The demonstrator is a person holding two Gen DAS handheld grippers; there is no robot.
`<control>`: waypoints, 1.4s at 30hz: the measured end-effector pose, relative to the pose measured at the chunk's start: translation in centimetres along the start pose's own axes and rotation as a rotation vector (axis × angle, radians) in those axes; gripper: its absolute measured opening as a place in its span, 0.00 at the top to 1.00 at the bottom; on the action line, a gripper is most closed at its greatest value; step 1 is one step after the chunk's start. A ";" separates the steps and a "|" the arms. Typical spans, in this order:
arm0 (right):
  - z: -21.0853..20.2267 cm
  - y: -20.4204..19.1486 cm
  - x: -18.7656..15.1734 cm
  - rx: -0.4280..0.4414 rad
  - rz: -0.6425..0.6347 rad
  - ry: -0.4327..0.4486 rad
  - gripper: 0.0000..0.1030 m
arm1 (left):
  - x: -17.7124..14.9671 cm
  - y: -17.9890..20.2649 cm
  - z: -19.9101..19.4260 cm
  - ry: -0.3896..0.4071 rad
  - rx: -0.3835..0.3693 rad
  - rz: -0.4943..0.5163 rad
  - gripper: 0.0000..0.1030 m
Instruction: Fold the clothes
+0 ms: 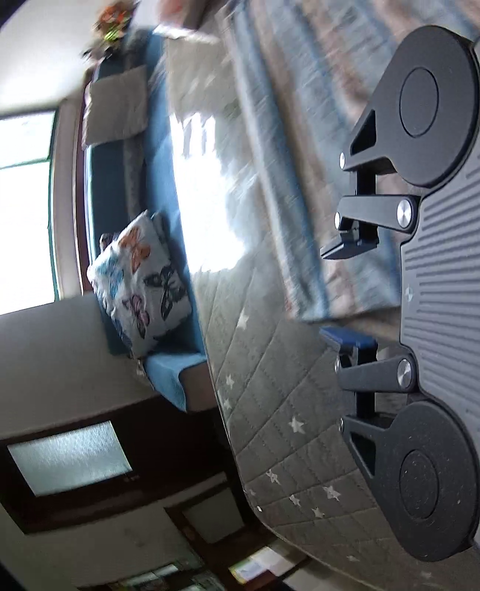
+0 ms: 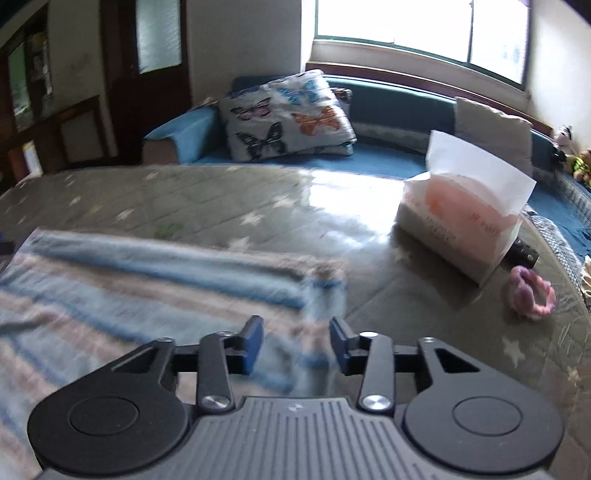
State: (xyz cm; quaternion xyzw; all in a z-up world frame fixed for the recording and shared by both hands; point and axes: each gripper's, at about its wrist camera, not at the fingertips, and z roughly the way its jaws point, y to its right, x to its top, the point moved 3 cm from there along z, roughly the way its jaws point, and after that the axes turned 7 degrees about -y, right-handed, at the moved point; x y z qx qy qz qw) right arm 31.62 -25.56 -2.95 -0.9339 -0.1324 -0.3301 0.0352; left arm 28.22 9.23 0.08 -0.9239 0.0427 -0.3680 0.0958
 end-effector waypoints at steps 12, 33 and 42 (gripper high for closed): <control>-7.2 -8.0 -7.7 0.089 -0.182 -0.016 0.28 | -7.8 2.5 -6.0 -0.002 0.008 0.107 0.33; -14.3 -14.2 -17.7 0.156 -0.372 -0.023 0.15 | -13.2 7.3 -13.5 0.108 -0.017 0.179 0.17; -15.0 -12.3 -16.2 0.138 -0.236 0.032 0.15 | -11.3 13.1 -11.7 0.115 -0.100 0.228 0.17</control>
